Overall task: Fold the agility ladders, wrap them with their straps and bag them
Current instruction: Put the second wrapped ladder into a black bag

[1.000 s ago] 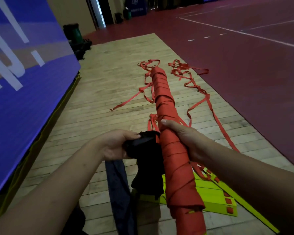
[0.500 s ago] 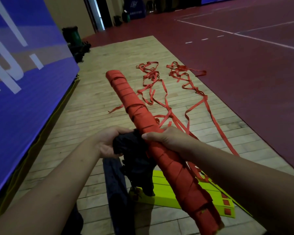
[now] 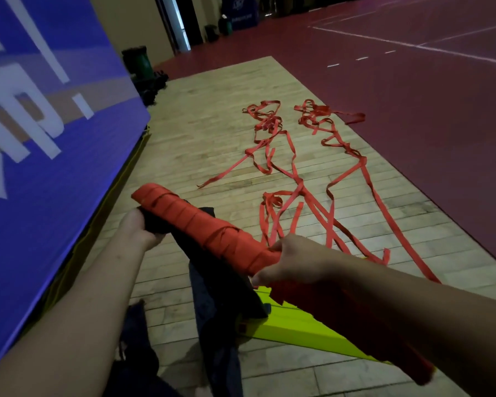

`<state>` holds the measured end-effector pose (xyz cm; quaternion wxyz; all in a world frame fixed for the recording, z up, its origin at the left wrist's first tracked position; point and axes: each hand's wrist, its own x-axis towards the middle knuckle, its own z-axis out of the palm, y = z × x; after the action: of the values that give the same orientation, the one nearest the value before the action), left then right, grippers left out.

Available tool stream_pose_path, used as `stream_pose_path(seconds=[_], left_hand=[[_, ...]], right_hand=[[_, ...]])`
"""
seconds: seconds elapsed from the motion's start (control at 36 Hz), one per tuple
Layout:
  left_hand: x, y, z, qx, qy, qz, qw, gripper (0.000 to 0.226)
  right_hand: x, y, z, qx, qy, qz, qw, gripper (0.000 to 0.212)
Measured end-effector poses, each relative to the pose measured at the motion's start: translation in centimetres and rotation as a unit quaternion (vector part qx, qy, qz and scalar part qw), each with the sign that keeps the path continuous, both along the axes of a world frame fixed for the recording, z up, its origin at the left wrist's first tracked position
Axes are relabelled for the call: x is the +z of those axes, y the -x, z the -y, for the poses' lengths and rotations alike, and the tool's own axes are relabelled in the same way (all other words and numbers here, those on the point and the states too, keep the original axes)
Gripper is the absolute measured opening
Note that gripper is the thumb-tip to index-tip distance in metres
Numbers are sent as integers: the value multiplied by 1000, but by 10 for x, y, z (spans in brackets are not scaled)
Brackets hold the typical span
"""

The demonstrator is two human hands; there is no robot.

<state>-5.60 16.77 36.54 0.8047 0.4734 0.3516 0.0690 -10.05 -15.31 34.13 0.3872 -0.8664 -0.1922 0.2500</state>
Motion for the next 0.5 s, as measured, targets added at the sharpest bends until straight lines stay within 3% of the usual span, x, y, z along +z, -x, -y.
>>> stream_pose_path(seconds=[0.14,0.22,0.31,0.36,0.5], left_hand=[[-5,1,-20,63,-46,2,997,17],[-18,-4,-36,67,-79,12,994,34],[-15,-4,-24,21,-201,1,979,32],[-15,-2,-15,-28,-357,-25,933,34],[-14,5,-5,-141,-654,-61,741,29]], right_hand=[[-3,-1,-1,17,27,-7,999,61],[-5,0,0,26,58,-2,998,62],[-3,2,-1,32,78,3,996,58],[-3,4,-1,33,83,-2,996,57],[0,7,2,31,82,-29,996,55]])
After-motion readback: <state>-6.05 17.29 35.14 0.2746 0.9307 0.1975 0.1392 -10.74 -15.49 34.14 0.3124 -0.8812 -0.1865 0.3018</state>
